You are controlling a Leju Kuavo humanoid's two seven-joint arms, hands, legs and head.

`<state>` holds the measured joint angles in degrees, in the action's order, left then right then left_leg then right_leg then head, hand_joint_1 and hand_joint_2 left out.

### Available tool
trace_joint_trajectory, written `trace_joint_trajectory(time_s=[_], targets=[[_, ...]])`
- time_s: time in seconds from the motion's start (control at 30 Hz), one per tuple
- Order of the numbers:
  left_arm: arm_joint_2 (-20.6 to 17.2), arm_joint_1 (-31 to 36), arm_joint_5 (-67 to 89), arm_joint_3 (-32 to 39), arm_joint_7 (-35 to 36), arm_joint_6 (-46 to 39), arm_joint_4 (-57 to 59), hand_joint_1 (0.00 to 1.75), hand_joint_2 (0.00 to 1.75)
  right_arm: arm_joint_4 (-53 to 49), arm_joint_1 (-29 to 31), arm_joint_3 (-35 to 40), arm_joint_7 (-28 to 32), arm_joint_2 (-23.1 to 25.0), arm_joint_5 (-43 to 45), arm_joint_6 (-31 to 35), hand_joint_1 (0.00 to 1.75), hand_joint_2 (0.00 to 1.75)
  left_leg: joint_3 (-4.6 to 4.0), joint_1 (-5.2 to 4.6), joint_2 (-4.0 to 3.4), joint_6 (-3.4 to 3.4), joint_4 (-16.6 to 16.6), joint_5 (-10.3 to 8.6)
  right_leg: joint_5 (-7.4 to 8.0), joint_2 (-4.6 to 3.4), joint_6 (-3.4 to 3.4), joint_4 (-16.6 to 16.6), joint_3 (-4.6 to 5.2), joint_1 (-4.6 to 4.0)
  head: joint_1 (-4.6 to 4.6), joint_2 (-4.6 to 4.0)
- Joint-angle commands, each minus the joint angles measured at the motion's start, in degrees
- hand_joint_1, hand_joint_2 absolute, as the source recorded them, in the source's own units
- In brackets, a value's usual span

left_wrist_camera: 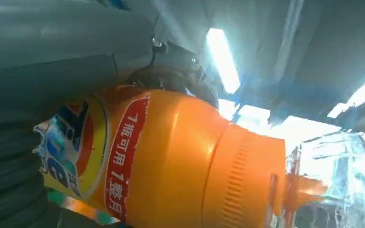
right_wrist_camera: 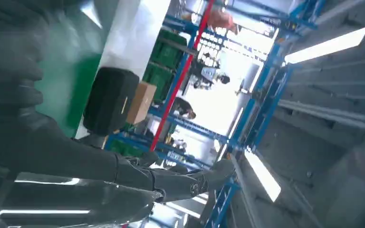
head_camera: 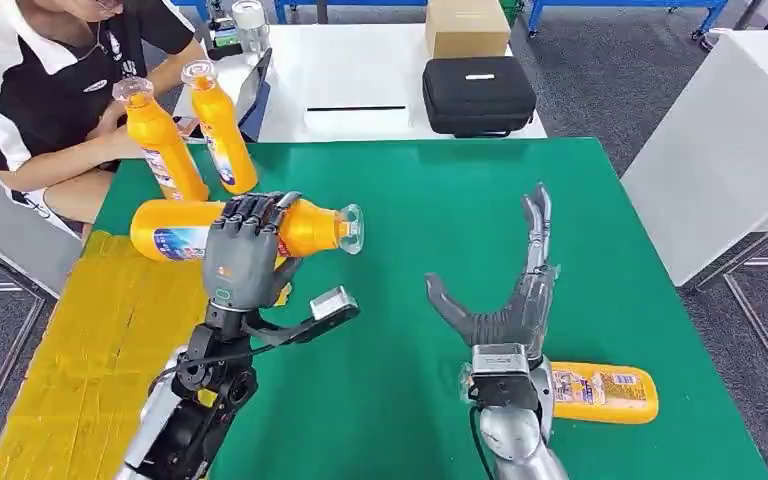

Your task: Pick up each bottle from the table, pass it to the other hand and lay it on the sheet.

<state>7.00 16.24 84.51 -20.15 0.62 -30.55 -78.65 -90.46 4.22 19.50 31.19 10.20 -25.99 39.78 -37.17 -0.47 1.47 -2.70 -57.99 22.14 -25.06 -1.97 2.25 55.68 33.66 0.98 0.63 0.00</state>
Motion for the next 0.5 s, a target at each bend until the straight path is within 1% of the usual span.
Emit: trace_joint_trajectory(time_s=[0.03, 0.07, 0.1, 0.13, 0.17, 0.2, 0.23, 0.33, 0.37, 0.4, 0.43, 0.5], targets=[[-4.3, 8.4, 5.5, -4.0, 11.5, 7.0, 18.6, 1.75, 1.75, -1.9, 0.5, -5.4, -1.4, 1.4, -3.2, 0.2, 0.0, 1.75, 0.17, 0.0, 0.04, 0.1, 0.1, 0.01, -0.04, 0.19, -0.06, 0.0, -0.2, -0.02, -0.02, 0.0], [-4.7, 8.7, 5.5, -4.5, 12.5, 8.2, 19.2, 1.75, 1.75, -2.2, 0.3, -6.4, -0.8, 1.9, -4.5, 0.2, 0.0, 1.75, 0.27, 0.04, 0.03, 0.15, 0.1, 0.06, -0.08, 0.25, -0.1, -0.1, -0.32, -0.08, -0.04, 0.0], [-4.3, 8.7, 5.5, -3.8, 12.7, 9.8, 19.8, 1.75, 1.75, -2.4, 0.1, -7.1, -0.2, 2.4, -5.6, 0.2, 0.0, 1.75, 0.24, 0.04, 0.01, 0.14, 0.0, 0.05, -0.07, 0.21, -0.08, -0.1, -0.28, -0.06, -0.04, 0.0], [-2.8, 8.0, 5.5, -0.4, 12.2, 12.2, 20.4, 1.75, 1.75, -2.9, -0.6, -7.8, -0.3, 2.7, -7.8, 0.2, 0.0, 1.75, 0.32, 0.06, -0.03, 0.18, 0.0, 0.1, -0.1, 0.22, -0.11, -0.1, -0.36, -0.1, 0.0, 0.0], [-3.0, 7.9, 5.5, -0.2, 13.3, 12.8, 20.5, 1.75, 1.75, -3.0, -1.0, -7.4, -0.7, 2.0, -8.7, 0.2, 0.0, 1.75, 0.48, 0.09, -0.06, 0.25, 0.0, 0.19, -0.18, 0.27, -0.16, -0.1, -0.53, -0.14, -0.02, 0.0], [-2.9, 7.6, 5.5, 0.3, 14.0, 13.9, 20.2, 1.75, 1.75, -3.1, -1.3, -6.5, -2.3, 0.9, -9.9, 0.2, 0.0, 1.75, 0.26, 0.04, 0.06, 0.14, 0.1, 0.07, -0.1, 0.25, -0.08, -0.1, -0.32, -0.06, -0.02, 0.0], [-2.4, 7.1, 5.5, 1.7, 13.7, 15.1, 19.6, 1.75, 1.75, -3.7, -1.8, -6.5, -4.0, 0.6, -11.6, 0.2, 0.0, 1.75, 0.42, 0.08, 0.04, 0.19, 0.1, 0.15, -0.16, 0.3, -0.12, -0.1, -0.5, -0.12, -0.04, 0.0], [-2.8, 6.8, 5.5, 1.9, 16.4, 17.6, 19.4, 1.75, 1.75, -4.1, -2.7, -6.4, -6.2, 0.0, -12.9, 0.2, 0.0, 1.75, 0.18, 0.05, -0.01, 0.1, 0.0, 0.07, -0.06, 0.12, -0.06, -0.1, -0.25, -0.07, -0.02, 0.0], [-2.6, 6.7, 5.5, 2.3, 16.8, 17.8, 19.5, 1.75, 1.75, -4.2, -2.8, -6.6, -6.4, 0.1, -13.1, 0.2, 0.0, 1.75, 0.35, 0.08, -0.07, 0.17, 0.0, 0.16, -0.12, 0.15, -0.11, -0.1, -0.42, -0.12, -0.02, 0.0], [-2.6, 6.7, 5.5, 2.7, 17.1, 17.7, 19.8, 1.75, 1.75, -4.4, -3.1, -6.7, -6.5, 0.0, -13.1, 0.2, 0.0, 1.75, 0.29, 0.07, -0.04, 0.16, 0.0, 0.13, -0.1, 0.16, -0.1, -0.1, -0.36, -0.1, -0.02, 0.0], [-3.1, 7.1, 5.5, 2.1, 20.1, 18.1, 20.6, 1.75, 1.75, -4.4, -3.4, -6.6, -6.9, 0.0, -13.2, 0.2, 0.0, 1.75, 0.09, 0.04, 0.02, 0.1, 0.0, 0.04, -0.04, 0.14, -0.06, -0.1, -0.15, -0.05, -0.02, 0.0], [-3.4, 7.2, 5.5, 2.1, 22.4, 18.3, 21.2, 1.75, 1.75, -4.5, -3.7, -6.6, -7.0, 0.0, -13.5, 0.2, 0.0, 1.75, 0.23, 0.07, 0.01, 0.16, 0.0, 0.11, -0.1, 0.19, -0.1, -0.1, -0.31, -0.1, -0.02, 0.0]])
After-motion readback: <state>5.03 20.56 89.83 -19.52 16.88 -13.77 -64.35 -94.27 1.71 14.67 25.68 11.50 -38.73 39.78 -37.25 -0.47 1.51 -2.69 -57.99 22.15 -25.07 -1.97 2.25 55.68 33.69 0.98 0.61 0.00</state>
